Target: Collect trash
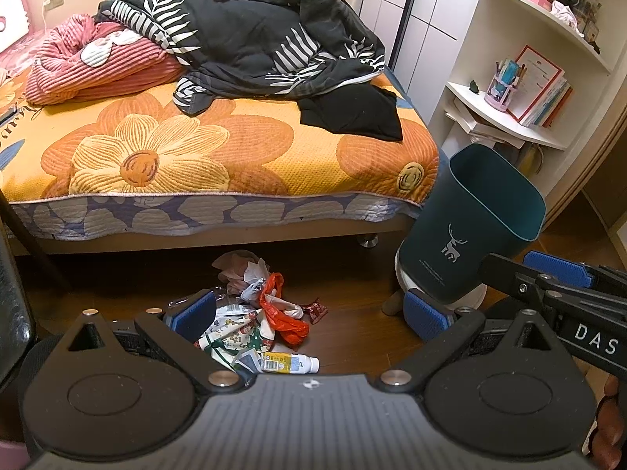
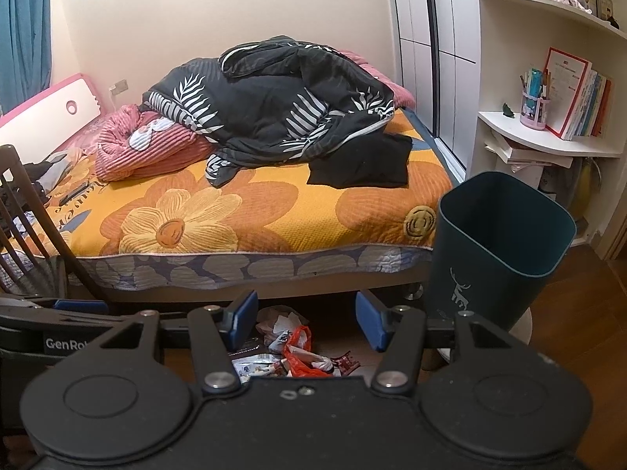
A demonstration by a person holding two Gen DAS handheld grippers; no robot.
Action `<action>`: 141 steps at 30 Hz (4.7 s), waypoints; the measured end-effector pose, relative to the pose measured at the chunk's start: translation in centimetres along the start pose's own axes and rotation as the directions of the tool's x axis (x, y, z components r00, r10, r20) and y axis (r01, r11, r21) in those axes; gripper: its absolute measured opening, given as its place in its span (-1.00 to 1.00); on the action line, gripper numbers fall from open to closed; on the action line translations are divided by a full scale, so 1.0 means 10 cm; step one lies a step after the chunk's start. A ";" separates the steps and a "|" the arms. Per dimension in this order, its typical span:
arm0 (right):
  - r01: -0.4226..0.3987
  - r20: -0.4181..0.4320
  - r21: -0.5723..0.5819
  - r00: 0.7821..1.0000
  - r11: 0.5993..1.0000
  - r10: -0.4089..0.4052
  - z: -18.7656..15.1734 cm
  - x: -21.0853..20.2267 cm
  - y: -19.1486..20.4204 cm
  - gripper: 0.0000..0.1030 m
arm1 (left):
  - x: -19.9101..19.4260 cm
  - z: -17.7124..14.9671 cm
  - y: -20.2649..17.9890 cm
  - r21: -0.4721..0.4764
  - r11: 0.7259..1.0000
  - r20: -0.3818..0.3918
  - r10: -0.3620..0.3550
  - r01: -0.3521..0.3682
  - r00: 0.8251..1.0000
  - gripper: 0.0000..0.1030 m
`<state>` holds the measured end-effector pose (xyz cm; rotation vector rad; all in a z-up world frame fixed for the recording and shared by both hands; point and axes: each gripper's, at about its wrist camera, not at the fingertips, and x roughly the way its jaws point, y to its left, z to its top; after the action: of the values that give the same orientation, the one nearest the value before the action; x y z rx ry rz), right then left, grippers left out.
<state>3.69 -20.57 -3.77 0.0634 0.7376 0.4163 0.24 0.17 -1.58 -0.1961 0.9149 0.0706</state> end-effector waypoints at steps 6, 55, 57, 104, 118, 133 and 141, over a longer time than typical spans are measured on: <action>0.001 -0.001 -0.001 1.000 1.000 -0.001 0.01 0.00 0.01 0.09 | 0.00 0.00 0.00 0.000 1.000 0.000 0.000 0.000 1.000 0.99; -0.130 -0.169 -0.168 0.980 0.977 0.102 0.12 0.92 -0.13 0.09 | 0.72 0.40 0.51 -0.089 0.995 -0.023 0.038 -0.040 0.999 0.99; -0.142 -0.196 -0.193 0.975 0.971 0.104 0.07 1.15 -0.11 0.09 | 0.94 0.45 0.65 -0.095 0.993 -0.043 0.064 -0.068 0.997 0.99; -0.506 -0.714 -0.572 0.695 0.645 -0.087 -2.09 5.10 0.19 0.03 | 5.59 -0.66 2.34 0.662 0.743 -0.469 0.302 0.104 0.830 0.97; -0.502 -0.682 -0.616 0.726 0.606 -0.092 -2.28 5.32 0.23 -0.35 | 6.13 -0.96 2.30 0.633 0.763 -0.499 0.276 0.128 0.821 0.06; -0.482 -0.652 -0.610 0.757 0.629 -0.053 -1.97 4.70 0.27 -0.77 | 5.82 -0.86 2.28 0.720 0.684 -0.436 0.307 0.123 0.846 -0.08; -0.457 -0.619 -0.584 0.786 0.671 -0.004 -1.46 4.17 0.32 -0.77 | 5.16 -0.67 2.08 0.727 0.666 -0.440 0.267 0.165 0.857 -0.08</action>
<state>20.47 -2.68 -40.62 -0.7610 1.1311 0.9946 23.44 18.05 -49.40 0.6344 1.4223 -0.3320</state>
